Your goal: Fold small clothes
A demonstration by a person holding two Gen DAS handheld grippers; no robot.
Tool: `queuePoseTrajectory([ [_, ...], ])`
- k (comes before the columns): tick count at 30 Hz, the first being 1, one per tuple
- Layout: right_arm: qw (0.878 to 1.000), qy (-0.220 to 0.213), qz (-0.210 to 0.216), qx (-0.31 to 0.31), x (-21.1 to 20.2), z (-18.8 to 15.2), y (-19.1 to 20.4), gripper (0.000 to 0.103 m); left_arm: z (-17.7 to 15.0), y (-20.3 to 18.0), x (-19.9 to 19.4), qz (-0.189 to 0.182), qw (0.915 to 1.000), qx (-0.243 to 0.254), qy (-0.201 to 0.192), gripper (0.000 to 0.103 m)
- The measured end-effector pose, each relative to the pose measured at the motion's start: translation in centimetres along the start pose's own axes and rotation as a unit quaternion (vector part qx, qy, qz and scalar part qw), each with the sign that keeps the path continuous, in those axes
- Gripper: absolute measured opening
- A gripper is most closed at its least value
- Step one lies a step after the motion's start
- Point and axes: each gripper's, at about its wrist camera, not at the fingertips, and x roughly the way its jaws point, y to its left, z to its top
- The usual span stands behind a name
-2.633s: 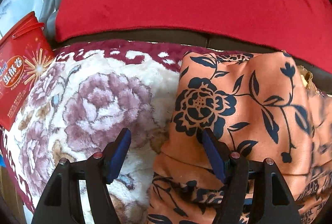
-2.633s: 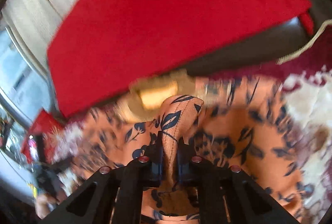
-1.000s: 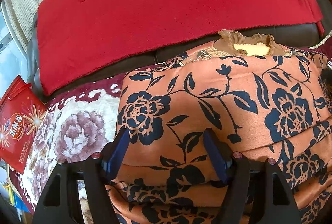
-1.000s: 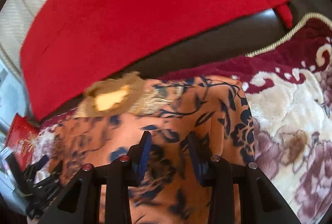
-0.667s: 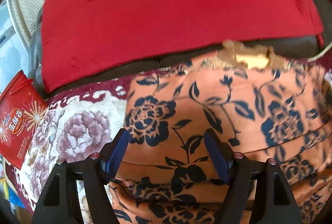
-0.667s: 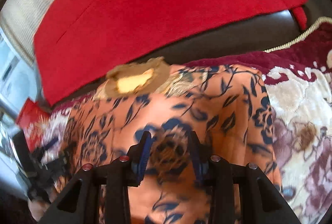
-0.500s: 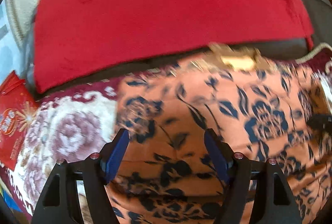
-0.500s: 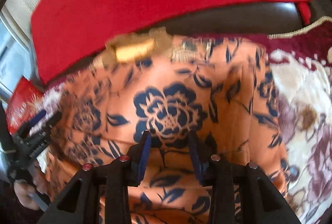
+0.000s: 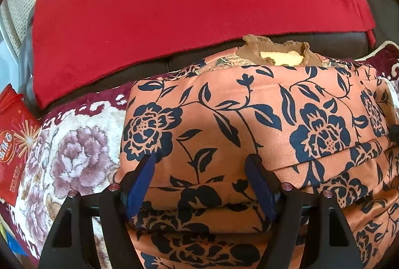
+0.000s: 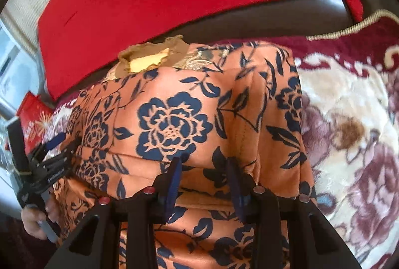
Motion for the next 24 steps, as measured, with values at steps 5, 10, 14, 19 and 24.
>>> queuePoseTrajectory([
  [5, 0.999, -0.032, 0.026, 0.013, -2.9, -0.7, -0.8, 0.047, -0.2, 0.3, -1.7, -0.01, 0.9996, -0.011, -0.024, 0.076],
  [10, 0.998, -0.046, 0.002, 0.046, -3.3, -0.9, -2.5, 0.047, -0.6, -1.4, -2.7, -0.03, 0.9988, 0.013, -0.035, 0.076],
  [14, 0.997, -0.008, 0.0, 0.071, -0.9, -0.7, -4.3, 0.045, -0.6, -2.5, -1.6, -0.019, 0.9989, 0.035, -0.023, 0.077],
  [19, 0.995, -0.045, 0.017, 0.082, -2.3, 1.0, -4.4, 0.046, 0.3, -0.8, -2.3, -0.033, 0.9988, 0.002, -0.037, 0.077],
  [24, 0.993, -0.038, 0.019, 0.109, -0.3, 2.8, -5.2, 0.057, 0.9, 0.8, -2.7, -0.024, 0.9982, -0.015, -0.053, 0.077],
])
